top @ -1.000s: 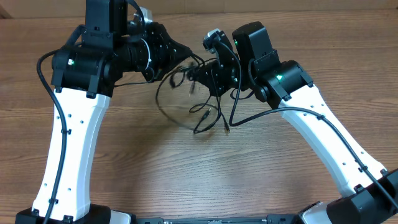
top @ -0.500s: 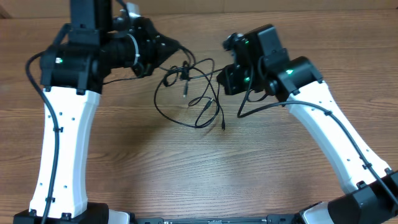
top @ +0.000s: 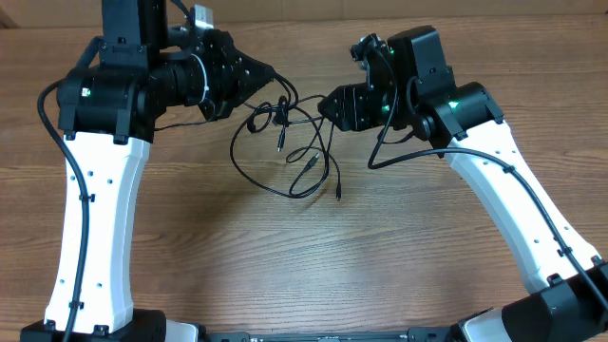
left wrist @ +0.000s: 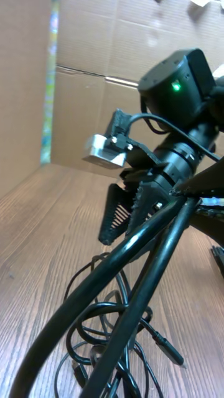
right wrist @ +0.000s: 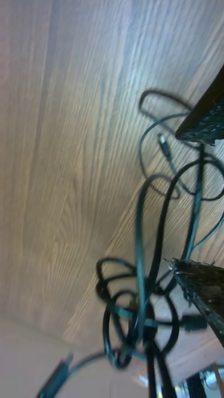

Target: Untangle cables

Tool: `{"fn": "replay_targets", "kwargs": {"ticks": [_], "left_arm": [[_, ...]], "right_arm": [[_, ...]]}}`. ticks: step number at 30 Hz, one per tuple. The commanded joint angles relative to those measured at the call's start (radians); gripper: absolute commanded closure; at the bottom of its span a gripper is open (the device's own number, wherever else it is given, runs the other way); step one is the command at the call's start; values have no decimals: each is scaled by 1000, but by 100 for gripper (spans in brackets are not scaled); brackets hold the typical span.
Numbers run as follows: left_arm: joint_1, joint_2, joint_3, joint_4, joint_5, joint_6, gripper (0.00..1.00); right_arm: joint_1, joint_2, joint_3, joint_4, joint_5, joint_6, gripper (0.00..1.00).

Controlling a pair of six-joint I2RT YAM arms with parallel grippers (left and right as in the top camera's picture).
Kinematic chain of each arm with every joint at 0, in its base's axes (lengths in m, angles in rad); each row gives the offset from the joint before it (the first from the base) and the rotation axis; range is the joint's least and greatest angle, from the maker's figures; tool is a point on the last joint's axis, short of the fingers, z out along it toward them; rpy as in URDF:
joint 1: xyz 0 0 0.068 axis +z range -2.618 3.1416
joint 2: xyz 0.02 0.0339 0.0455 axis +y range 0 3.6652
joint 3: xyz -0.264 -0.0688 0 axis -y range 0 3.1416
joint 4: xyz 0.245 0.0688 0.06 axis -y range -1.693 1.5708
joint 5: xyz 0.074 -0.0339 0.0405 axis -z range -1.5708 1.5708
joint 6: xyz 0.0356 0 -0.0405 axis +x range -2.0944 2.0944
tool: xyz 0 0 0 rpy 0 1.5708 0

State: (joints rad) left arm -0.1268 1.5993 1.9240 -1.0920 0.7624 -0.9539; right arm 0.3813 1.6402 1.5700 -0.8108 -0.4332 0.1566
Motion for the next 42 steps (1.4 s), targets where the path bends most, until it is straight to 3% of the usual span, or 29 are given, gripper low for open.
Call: {"fn": "replay_targets", "kwargs": {"ticks": [1, 8, 22, 24, 28, 29, 33, 35, 39, 42], "left_arm": [[-10, -11, 9, -5, 39, 62, 96], [-10, -11, 9, -11, 31, -29, 96], [-72, -3, 9, -23, -32, -83, 96], [-82, -3, 9, -22, -30, -83, 96], [-85, -3, 9, -22, -53, -71, 95], [-85, -3, 9, -23, -72, -61, 93], [-84, -3, 9, -63, -307, 84, 66], [-84, -3, 9, -99, -382, 104, 59], [-84, -2, 9, -172, -430, 166, 43], [-85, -2, 9, -229, -430, 311, 33]], "right_arm": [[3, -7, -1, 38, -126, -5, 41], [5, -8, -1, 62, -349, -183, 42], [39, -8, -1, 145, -450, -214, 45], [43, -8, -1, 145, -435, -213, 53], [43, -8, -1, 142, -339, -142, 91], [43, -8, -1, 142, -319, -117, 96], [42, -8, -1, 142, -315, -72, 96], [42, -8, -1, 145, -315, -66, 96], [39, -8, 2, 200, -299, 30, 96], [16, -15, 2, 312, -301, 188, 96]]}}
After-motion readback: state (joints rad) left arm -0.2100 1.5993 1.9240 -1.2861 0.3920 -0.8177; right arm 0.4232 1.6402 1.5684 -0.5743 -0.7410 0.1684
